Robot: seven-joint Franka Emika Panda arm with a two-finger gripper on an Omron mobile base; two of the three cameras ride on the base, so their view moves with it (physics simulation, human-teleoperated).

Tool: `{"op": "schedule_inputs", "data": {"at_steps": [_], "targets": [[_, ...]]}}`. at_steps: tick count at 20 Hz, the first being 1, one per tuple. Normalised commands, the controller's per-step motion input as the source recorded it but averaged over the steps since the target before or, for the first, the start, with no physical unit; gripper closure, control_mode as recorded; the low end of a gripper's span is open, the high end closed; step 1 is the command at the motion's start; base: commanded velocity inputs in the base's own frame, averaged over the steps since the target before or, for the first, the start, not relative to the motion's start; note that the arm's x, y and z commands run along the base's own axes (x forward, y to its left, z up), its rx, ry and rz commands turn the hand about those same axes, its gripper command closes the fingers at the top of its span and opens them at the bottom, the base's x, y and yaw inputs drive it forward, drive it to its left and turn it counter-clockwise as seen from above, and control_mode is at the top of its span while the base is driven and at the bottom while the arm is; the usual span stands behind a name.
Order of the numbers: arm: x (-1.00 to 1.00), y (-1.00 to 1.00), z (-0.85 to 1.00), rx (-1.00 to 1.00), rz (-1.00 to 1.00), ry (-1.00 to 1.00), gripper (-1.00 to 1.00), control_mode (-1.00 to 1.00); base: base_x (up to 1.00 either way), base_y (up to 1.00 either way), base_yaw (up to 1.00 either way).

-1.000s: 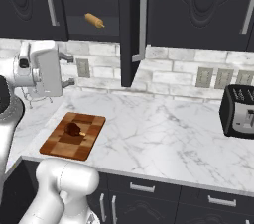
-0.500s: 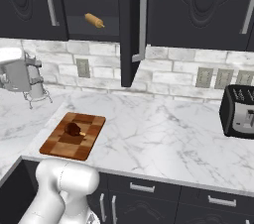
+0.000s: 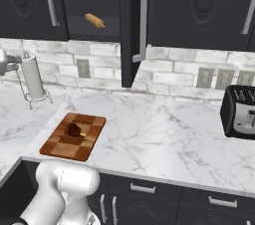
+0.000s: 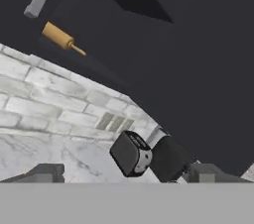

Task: Open the cabinet, retrieve the rolling pin, and place it next to the meat on the cutting board to prepare for tenderizing.

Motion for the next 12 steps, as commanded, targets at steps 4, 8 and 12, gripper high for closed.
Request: {"op": "schedule_inputs", "data": {"at_steps": [4, 8, 12], "targets": [[0.06, 0.01, 0.2, 0.12, 0.21, -0.4, -1.0, -1.0, 0.0, 0.0, 0.0], [0.2, 0.0, 0.1, 0.08, 0.21, -0.35, -1.0, -1.0, 0.0, 0.0, 0.0], [0.29, 0.0, 0.12, 0.08, 0.2, -0.32, -1.0, -1.0, 0.0, 0.0, 0.0]]}}
